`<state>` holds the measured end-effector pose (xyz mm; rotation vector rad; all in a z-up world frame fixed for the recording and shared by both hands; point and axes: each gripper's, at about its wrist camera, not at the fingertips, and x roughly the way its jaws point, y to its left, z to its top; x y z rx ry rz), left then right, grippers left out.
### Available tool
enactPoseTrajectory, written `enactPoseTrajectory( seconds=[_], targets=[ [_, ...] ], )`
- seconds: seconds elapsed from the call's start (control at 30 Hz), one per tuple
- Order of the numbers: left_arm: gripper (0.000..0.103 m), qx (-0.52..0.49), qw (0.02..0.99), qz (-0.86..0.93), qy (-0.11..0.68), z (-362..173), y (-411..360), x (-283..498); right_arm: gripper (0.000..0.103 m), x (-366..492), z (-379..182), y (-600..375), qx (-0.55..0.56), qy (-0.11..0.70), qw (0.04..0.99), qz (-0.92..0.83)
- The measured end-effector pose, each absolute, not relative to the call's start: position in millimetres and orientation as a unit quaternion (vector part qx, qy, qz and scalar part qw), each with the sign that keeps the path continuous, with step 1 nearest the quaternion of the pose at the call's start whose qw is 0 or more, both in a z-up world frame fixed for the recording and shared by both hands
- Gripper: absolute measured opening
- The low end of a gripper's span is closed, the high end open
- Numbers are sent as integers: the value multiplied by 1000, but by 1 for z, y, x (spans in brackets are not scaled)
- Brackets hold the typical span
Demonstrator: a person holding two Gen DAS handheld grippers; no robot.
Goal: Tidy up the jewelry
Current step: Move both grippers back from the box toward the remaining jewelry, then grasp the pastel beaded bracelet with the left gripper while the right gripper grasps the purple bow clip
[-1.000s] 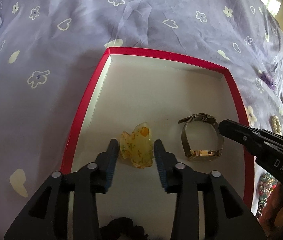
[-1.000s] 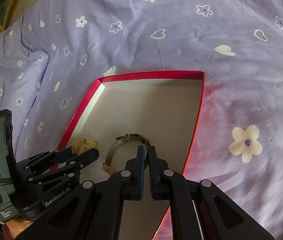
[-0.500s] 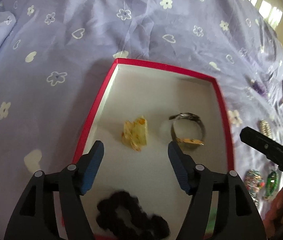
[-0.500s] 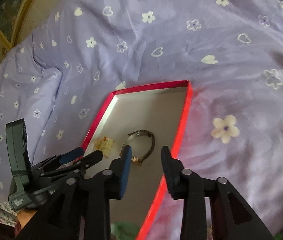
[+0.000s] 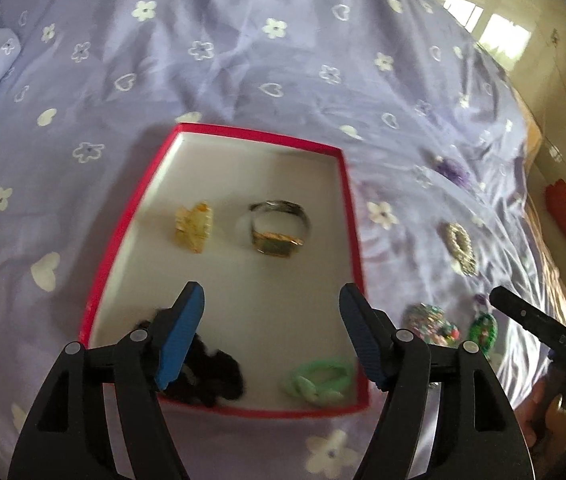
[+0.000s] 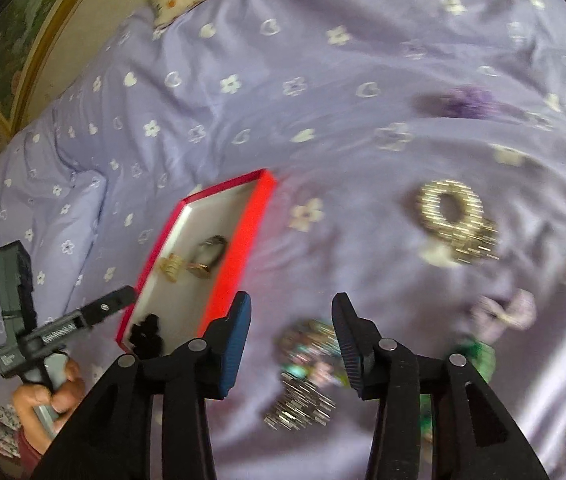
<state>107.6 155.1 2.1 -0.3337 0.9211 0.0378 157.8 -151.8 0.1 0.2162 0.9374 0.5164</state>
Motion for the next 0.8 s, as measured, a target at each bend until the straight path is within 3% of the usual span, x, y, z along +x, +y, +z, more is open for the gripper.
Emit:
enactPoseTrajectory(
  seconds=[0.8],
  targets=[
    [70,-66,876,-86,470,-5,24,116,47,138,-19,-249,152,446,864,178]
  ],
)
